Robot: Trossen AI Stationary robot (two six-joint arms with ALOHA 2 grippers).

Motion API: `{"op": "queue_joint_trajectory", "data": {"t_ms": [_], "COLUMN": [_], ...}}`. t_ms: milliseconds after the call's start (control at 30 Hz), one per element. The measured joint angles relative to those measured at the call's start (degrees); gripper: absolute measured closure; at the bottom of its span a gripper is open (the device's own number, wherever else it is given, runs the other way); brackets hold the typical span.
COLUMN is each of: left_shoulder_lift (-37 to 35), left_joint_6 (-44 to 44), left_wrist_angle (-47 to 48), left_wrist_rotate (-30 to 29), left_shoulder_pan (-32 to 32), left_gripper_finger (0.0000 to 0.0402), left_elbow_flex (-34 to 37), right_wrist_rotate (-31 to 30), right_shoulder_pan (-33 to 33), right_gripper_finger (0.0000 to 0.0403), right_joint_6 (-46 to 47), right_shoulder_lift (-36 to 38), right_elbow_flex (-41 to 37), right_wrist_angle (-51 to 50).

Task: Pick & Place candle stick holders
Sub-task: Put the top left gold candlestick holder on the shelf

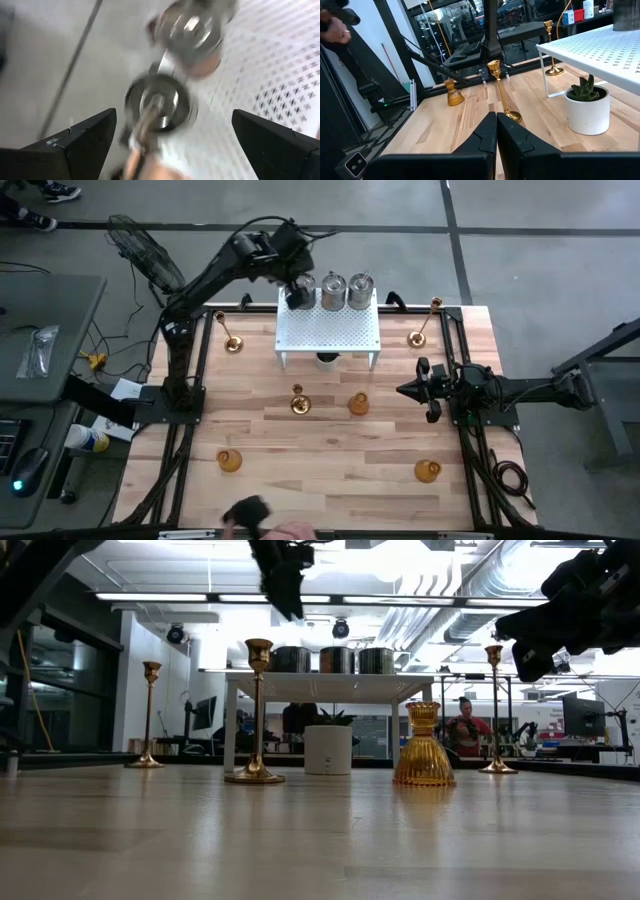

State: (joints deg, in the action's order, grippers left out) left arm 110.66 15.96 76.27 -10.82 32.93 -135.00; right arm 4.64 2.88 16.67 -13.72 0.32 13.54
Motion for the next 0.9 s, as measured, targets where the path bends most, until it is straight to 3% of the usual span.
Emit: {"op": "queue_joint_trajectory", "data": {"t_ms": [167, 333, 600, 900], "left_shoulder_lift": [-1.83, -4.49, -8.30, -21.78], "left_joint_6": [-18.48, -33.63, -39.78, -50.60], "left_wrist_angle": [14.40, 14.26, 13.75, 10.97], "left_wrist_rotate": [-4.98, -2.41, -6.38, -15.95], "left_shoulder_pan": [1.47, 2.94, 3.87, 2.78], "left_gripper_finger": [0.0013, 0.0013, 0.0013, 0.0013], "left_elbow_flex": [0.01, 5.57, 15.63, 31.84], "right_wrist_rotate": [0.00, -0.05, -0.15, -0.04], "right_shoulder_pan": [0.02, 0.01, 0.01, 0.01], "right_gripper_finger": [0.0400, 0.0400, 0.0400, 0.0400], "right_joint_6": [0.00, 0.00, 0.02, 0.00], "right_shoulder_lift": [-0.02, -0.02, -0.02, -0.02], "right_elbow_flex": [0.01, 0.01, 0.01, 0.02], "right_wrist_angle": [-0.02, -0.01, -0.02, -0.02]}}
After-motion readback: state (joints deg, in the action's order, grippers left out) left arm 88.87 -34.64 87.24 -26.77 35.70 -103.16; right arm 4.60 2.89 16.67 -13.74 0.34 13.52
